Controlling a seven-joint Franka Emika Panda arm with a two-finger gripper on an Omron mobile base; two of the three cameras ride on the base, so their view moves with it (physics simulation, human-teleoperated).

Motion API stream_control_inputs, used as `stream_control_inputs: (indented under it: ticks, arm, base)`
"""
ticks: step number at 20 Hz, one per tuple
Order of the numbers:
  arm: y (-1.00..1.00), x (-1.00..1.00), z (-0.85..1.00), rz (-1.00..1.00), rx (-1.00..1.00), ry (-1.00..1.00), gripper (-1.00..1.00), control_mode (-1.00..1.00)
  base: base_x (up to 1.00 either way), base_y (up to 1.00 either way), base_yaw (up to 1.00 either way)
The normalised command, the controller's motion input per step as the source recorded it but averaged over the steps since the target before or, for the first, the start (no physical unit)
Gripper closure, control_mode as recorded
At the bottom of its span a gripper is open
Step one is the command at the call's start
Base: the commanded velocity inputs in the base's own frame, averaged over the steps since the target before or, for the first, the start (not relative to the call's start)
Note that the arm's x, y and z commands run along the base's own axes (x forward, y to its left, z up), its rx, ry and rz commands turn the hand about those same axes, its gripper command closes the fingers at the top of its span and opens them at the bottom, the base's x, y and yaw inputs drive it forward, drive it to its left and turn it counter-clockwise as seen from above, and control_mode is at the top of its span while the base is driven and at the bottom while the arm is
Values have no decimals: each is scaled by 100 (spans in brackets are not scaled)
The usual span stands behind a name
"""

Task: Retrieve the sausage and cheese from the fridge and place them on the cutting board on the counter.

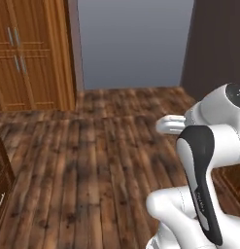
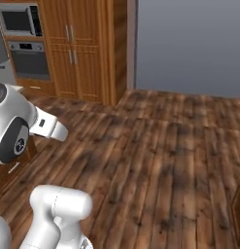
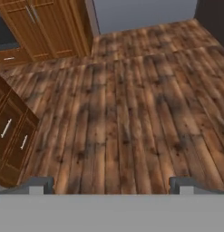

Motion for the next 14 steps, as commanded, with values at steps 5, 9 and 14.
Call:
stream_control_inputs:
  ticks: [5,9,14]
  arm:
    - [0,0,0,0,0,0,-100,100]
    - [0,0,0,0,0,0,-100,100]
    - [0,0,0,0,0,0,-100,100]
  base:
    - [100,0,38]
    - [100,0,47]
    - [100,0,49]
